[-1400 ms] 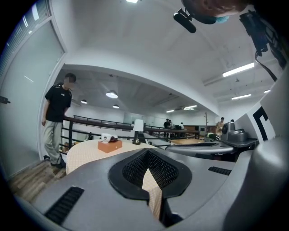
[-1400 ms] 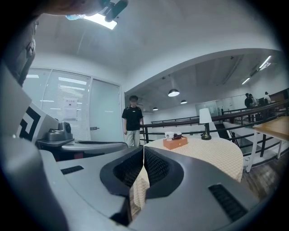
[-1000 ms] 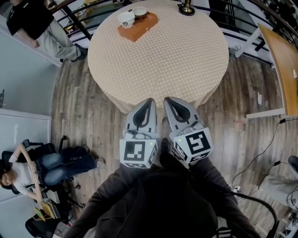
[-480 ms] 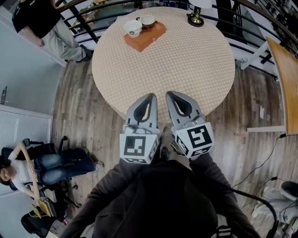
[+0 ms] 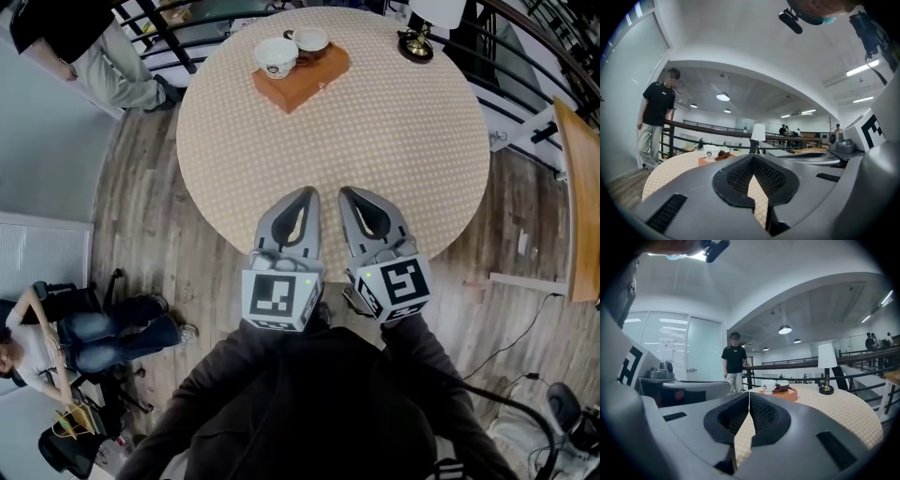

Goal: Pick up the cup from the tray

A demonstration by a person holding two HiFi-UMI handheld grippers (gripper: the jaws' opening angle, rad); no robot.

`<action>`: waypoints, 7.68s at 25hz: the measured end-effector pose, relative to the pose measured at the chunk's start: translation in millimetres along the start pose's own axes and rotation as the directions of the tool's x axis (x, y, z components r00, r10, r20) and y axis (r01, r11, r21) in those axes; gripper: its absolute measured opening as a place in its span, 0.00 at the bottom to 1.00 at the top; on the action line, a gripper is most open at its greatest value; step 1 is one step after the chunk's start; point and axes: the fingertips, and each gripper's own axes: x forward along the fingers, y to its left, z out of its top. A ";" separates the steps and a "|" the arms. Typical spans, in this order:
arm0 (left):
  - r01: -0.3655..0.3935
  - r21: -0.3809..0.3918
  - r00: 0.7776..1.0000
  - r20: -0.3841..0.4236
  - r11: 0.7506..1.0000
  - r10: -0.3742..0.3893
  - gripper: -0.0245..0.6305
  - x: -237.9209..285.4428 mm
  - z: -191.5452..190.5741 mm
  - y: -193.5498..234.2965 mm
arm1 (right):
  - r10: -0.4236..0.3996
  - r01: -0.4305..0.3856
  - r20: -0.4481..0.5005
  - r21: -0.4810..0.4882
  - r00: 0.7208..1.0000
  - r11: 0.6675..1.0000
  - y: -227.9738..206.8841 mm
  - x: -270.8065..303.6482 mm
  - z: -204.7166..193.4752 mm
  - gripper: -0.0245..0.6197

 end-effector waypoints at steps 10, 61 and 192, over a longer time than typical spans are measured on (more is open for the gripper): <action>-0.002 -0.063 1.000 -0.011 0.998 0.001 0.05 92.3 0.1 57.1 | 0.017 -0.015 -0.069 0.024 0.997 1.000 -51.7 98.3 -7.0 0.05; -0.218 -0.167 0.970 -0.148 0.962 0.194 0.05 245.0 -60.6 212.5 | 0.261 -0.324 -0.236 -0.292 0.936 0.900 -170.4 346.4 -60.1 0.15; -0.126 -0.021 0.975 -0.189 0.992 0.120 0.09 154.0 -111.4 290.3 | 0.442 -0.461 -0.213 -0.051 0.872 0.886 -68.1 281.8 -71.8 0.11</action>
